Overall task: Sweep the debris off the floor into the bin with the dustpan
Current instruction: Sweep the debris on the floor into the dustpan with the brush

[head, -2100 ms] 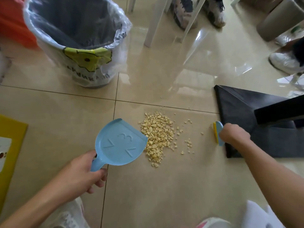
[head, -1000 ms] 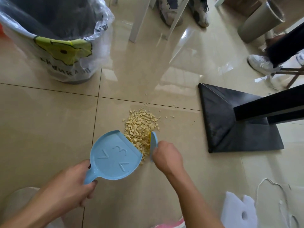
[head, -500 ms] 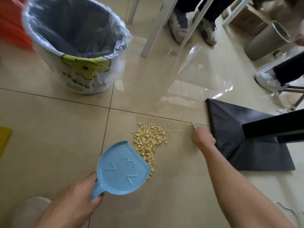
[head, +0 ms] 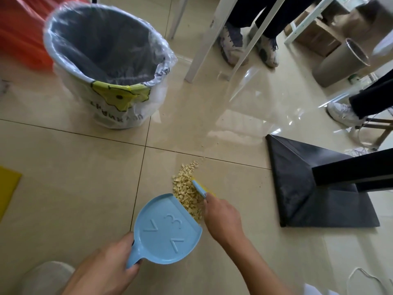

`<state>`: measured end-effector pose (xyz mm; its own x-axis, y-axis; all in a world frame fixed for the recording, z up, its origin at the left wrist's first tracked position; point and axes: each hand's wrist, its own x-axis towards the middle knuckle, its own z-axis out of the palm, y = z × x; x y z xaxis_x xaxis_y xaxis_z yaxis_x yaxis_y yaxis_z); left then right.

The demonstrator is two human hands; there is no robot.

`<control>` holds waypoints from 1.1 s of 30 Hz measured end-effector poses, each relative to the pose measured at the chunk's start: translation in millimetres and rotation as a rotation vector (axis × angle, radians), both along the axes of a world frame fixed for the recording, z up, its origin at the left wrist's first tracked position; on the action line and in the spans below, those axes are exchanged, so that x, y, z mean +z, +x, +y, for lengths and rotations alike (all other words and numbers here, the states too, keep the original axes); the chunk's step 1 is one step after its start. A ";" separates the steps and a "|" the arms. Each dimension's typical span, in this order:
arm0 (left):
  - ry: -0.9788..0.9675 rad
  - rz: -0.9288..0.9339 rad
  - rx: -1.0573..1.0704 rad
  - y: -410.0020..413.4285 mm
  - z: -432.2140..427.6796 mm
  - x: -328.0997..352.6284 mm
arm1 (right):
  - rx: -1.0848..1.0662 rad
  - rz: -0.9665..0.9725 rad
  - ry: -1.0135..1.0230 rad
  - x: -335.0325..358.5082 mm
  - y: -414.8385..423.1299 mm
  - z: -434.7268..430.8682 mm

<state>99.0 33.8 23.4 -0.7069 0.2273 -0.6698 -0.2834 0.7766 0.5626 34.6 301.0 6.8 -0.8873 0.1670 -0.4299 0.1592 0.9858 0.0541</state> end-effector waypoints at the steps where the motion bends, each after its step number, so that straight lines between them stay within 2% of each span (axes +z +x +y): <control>1: 0.008 0.006 0.012 -1.6 -0.9 0.3 | -0.009 0.011 -0.007 9.6 0.7 5.1; 6: 0.016 0.043 0.079 -11.6 -14.9 -3.0 | -0.105 0.164 0.112 22.8 -71.3 56.0; 10: 0.007 0.112 0.133 -21.4 -25.6 -0.6 | -0.246 0.088 0.184 7.7 -147.0 82.4; 13: 0.035 0.147 0.164 -24.0 -30.7 -5.3 | -0.184 0.091 0.128 -13.8 -167.1 65.5; 17: 0.069 0.137 0.140 -27.1 -30.8 -19.3 | 0.061 0.122 0.028 -37.4 -139.6 10.0; 23: 0.048 0.165 0.107 -36.2 -25.9 -26.1 | 0.250 0.004 -0.038 -26.5 -49.8 -14.4; 28: 0.001 0.064 0.047 -53.0 -30.6 -32.9 | 0.261 -0.023 -0.118 -11.7 -0.3 1.5; 33: -0.044 0.092 0.058 -81.6 -47.0 -37.2 | 0.108 0.267 -0.249 -0.3 -8.3 23.4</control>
